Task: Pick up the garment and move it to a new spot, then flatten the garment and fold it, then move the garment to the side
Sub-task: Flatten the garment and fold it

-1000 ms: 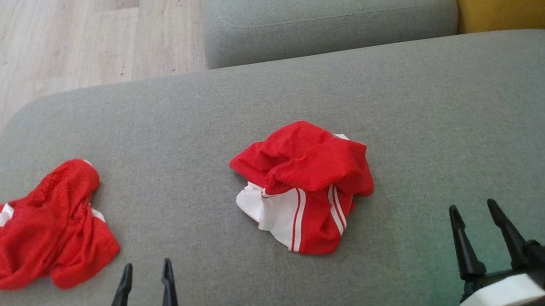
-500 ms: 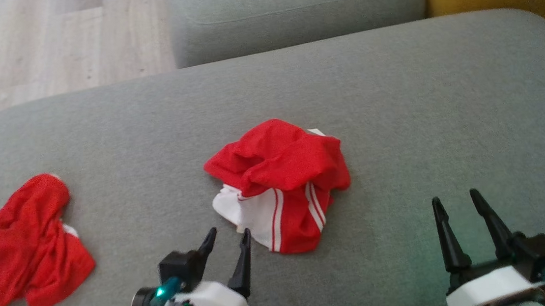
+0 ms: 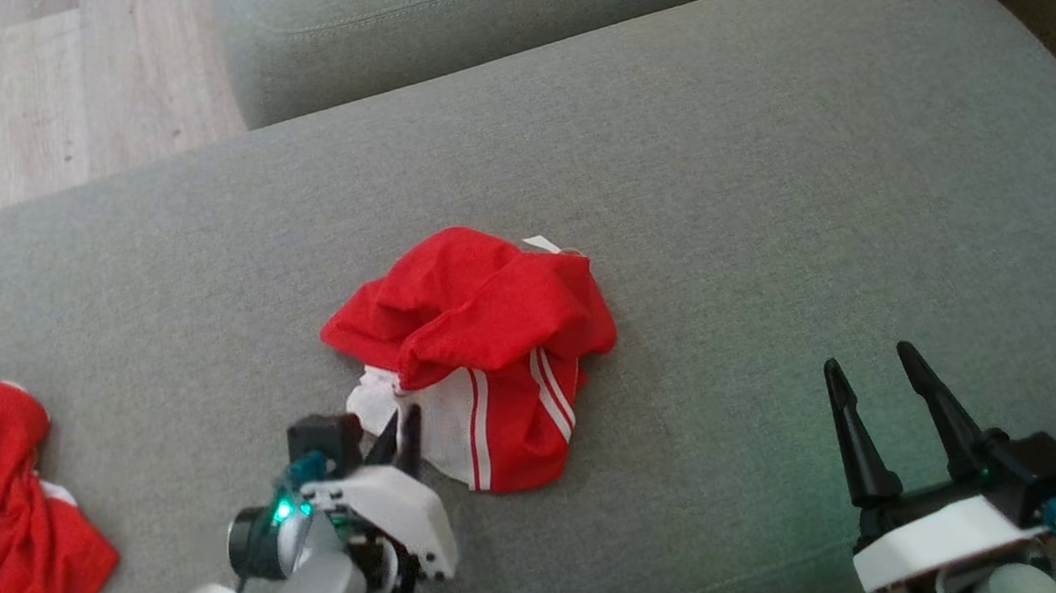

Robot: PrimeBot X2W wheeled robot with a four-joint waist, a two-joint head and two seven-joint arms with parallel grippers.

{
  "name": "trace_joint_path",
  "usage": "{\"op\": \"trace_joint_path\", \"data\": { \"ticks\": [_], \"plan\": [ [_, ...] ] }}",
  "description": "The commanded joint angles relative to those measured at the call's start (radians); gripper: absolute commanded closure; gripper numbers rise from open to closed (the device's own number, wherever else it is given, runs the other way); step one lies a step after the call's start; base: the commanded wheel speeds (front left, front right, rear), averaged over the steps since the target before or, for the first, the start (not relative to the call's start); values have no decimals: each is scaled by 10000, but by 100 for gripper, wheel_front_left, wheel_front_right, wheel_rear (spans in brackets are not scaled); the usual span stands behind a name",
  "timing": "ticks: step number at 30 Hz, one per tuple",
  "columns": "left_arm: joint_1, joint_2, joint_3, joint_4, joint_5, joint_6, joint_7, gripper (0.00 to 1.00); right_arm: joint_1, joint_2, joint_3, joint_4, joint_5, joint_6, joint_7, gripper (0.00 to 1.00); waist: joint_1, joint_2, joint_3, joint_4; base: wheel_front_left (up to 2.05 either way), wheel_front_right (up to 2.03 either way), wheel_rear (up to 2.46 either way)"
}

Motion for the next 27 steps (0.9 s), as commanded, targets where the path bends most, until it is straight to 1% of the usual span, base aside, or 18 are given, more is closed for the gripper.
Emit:
{"op": "trace_joint_path", "data": {
  "ticks": [1, 3, 5, 8, 10, 13, 15, 16, 18, 21, 27],
  "plan": [
    [-633, 40, 329, -291, -238, -76, -113, 100, -415, -38, 213, -286, 58, -7, -110, 0, 0, 0, -10, -15, 0, 0, 0],
    [-851, 40, 525, -530, -662, -194, -34, 100, -391, -46, 116, -318, 56, -7, -110, 0, 0, 0, -12, 9, 0, 0, 0],
    [-1114, 49, 780, -1059, -1242, -493, 364, 100, -331, -68, -22, -351, 53, -7, -110, 0, 0, 0, -47, 122, 0, 0, 0],
    [-1773, 516, 1072, -2139, -1731, -832, 1492, 100, -263, -78, -166, -409, 10, -7, -110, 0, 0, 0, -116, 343, 0, 0, 0],
    [-2390, 1096, 1242, -2994, -1766, -852, 2282, 100, -266, -71, -150, -426, 10, -7, -110, 0, 0, 0, -191, 481, 0, 0, 0],
    [-3412, 1865, 1506, -4129, -1755, -729, 3463, 100, -326, -53, -14, -440, 23, -7, -110, 0, 0, 0, -287, 619, 0, 0, 0],
    [-4119, 2267, 1542, -4660, -1580, -602, 4160, 100, -415, -46, 102, -442, 28, -7, -110, 0, 0, 0, -316, 673, 0, 0, 0],
    [-4447, 2361, 1532, -4835, -1549, -561, 4494, 100, -468, -47, 155, -437, 31, -7, -110, 0, 0, 0, -332, 696, 0, 0, 0],
    [-5094, 2477, 1471, -4975, -1420, -465, 5025, 100, -562, -58, 239, -415, 49, -7, -110, 0, 0, 0, -376, 737, 0, 0, 0],
    [-6013, 2541, 1290, -4807, -1097, -339, 5548, 100, -711, -84, 367, -371, 69, -7, -110, 0, 0, 0, -412, 724, 0, 0, 0],
    [-7396, 2496, 959, -4185, -509, -311, 5779, 100, -961, -139, 600, -303, 169, -7, -110, 0, 0, 0, -438, 525, 0, 0, 0]
  ]
}}
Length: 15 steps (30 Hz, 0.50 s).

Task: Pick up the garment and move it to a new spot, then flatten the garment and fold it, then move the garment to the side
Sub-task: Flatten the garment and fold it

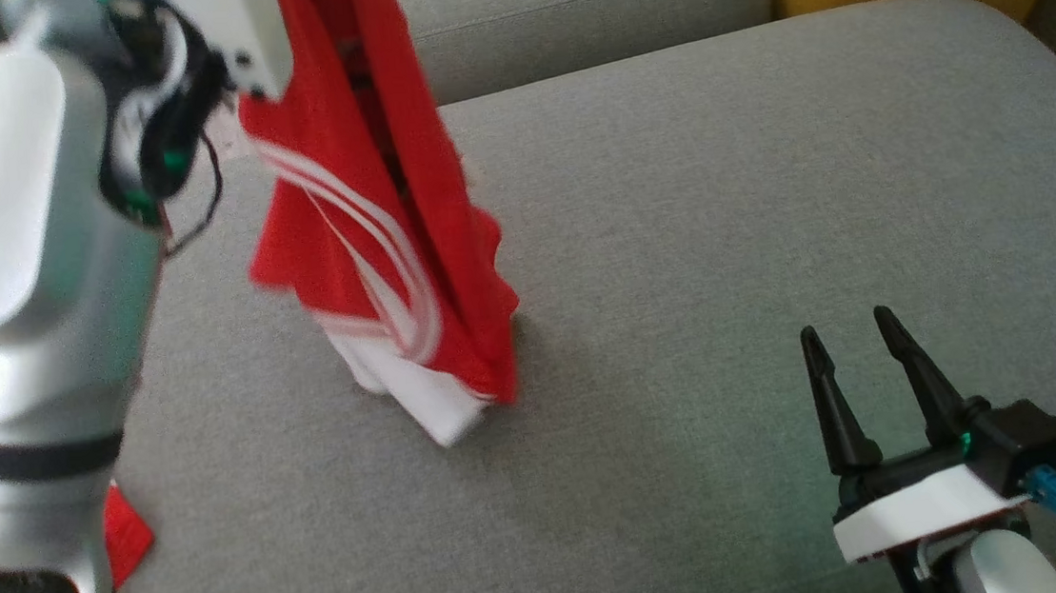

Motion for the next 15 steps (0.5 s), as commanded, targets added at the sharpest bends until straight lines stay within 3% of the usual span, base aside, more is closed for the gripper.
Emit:
{"op": "trace_joint_path", "data": {
  "ticks": [1, 7, 15],
  "plan": [
    [-1006, 299, 297, -209, 108, 57, 41, 100, -451, -103, 260, -272, 73, -7, -110, 0, 0, 0, -11, -87, 0, 0, 0],
    [-2124, -128, 93, 303, 279, 28, -21, 100, -473, -152, 374, -254, 191, -7, -110, 0, 0, 0, 26, -361, 0, 0, 0],
    [-694, -1795, -1095, 666, -292, -62, -394, 100, -576, -89, 534, -217, 268, -7, -110, 0, 0, 0, 281, -772, 0, 0, 0]
  ]
}}
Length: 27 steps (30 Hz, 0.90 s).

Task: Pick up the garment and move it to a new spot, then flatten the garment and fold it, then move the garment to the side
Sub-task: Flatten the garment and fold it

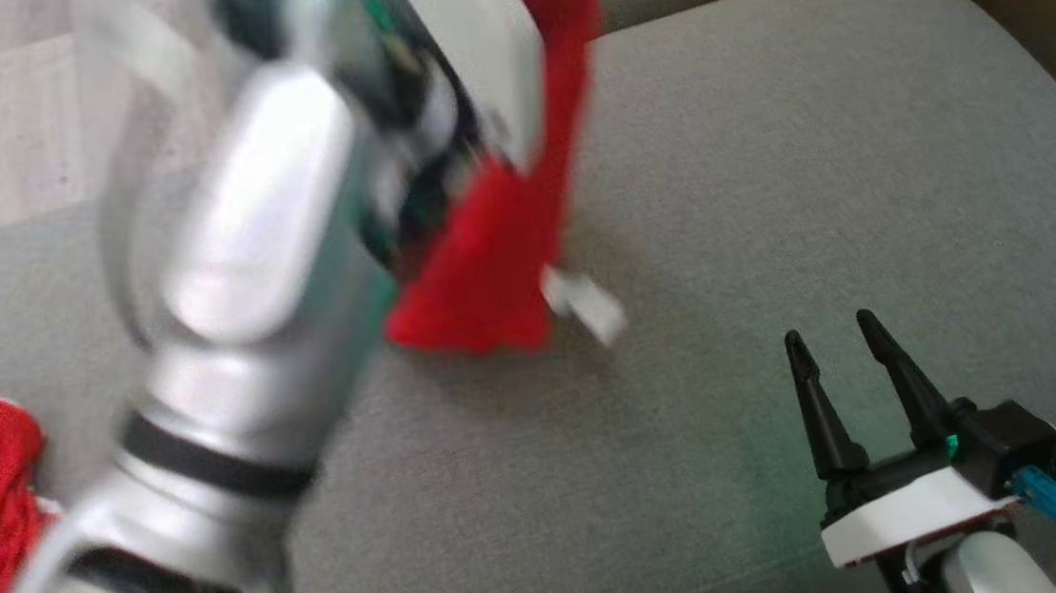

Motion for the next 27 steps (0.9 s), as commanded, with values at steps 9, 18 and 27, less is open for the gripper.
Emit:
{"op": "trace_joint_path", "data": {
  "ticks": [9, 18, 27],
  "plan": [
    [2377, -4, -3724, -602, -1694, 637, -1473, 100, -911, 91, 651, -123, 202, -7, -111, 0, 0, 0, 740, -1216, 0, 0, 0],
    [2278, -7, -6368, -955, -3146, 1103, -4017, 0, -1136, 207, 724, 38, 354, -7, -111, 0, 0, 0, 1233, -1910, 0, 0, 0],
    [2245, -5, -6601, -1063, -4314, 2046, -5107, 0, -702, 229, 118, -57, 165, -7, -111, 0, 0, 0, 910, -1381, 0, 0, 0]
  ]
}}
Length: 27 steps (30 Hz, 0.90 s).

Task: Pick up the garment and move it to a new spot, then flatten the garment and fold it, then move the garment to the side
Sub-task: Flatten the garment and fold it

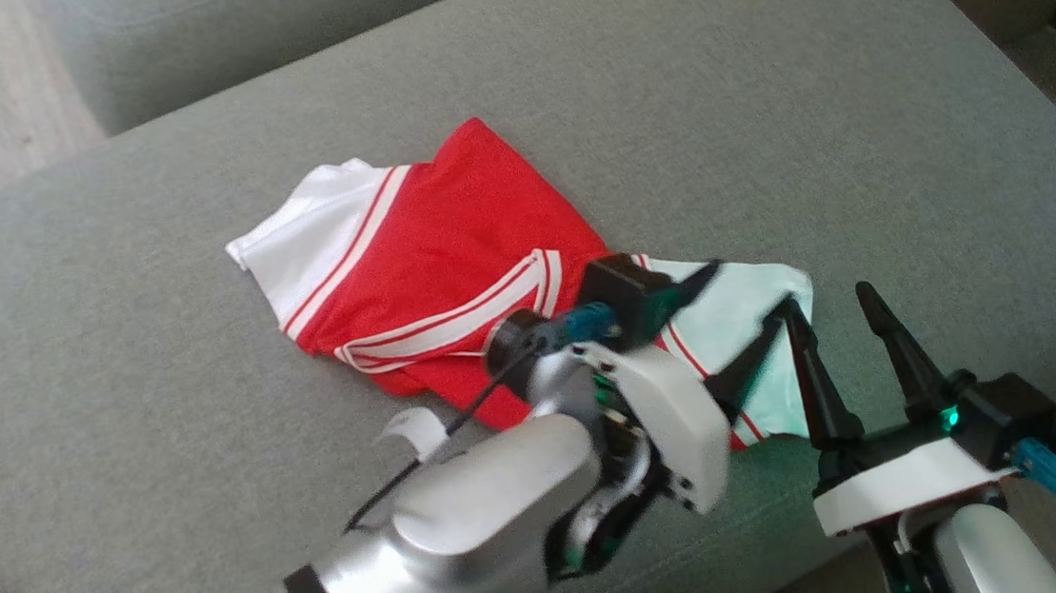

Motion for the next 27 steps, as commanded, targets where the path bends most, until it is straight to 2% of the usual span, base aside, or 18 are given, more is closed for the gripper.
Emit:
{"op": "trace_joint_path", "data": {
  "ticks": [1, 4, 8, 10, 12, 16, 22, 27],
  "plan": [
    [-218, 104, 461, -10, -60, 210, -109, 0, -80, 2, 121, -355, -108, -7, -111, 0, 0, 0, -184, 178, 0, 0, 0],
    [108, 917, 875, 257, -211, 798, -149, 0, 46, 5, 9, -433, -168, -7, -111, 0, 0, 0, -309, 304, 0, 0, 0],
    [467, 2507, 1267, 606, -96, 1798, -117, 0, 199, 8, -104, -546, -221, -7, -111, 0, 0, 0, -366, 440, 0, 0, 0],
    [696, 3095, 1477, 651, -226, 2167, 6, 0, 279, 8, -148, -596, -250, -7, -111, 0, 0, 0, -330, 520, 0, 0, 0],
    [936, 3485, 1694, 630, -491, 2353, 170, 0, 355, 9, -218, -633, -280, -7, -111, 0, 0, 0, -272, 619, 0, 0, 0],
    [1156, 3729, 2016, 655, -891, 2322, 217, 0, 368, -1, -235, -647, -323, -7, -111, 0, 0, 0, -95, 730, 0, 0, 0],
    [1210, 3467, 2120, 633, -1286, 2054, 426, 0, 283, -50, -198, -639, -324, -7, -111, 0, 0, 0, 11, 719, 0, 0, 0],
    [1194, 3383, 2115, 865, -1375, 2067, 557, 0, 217, -67, -171, -649, -325, -7, -111, 0, 0, 0, 101, 606, 0, 0, 0]
  ]
}}
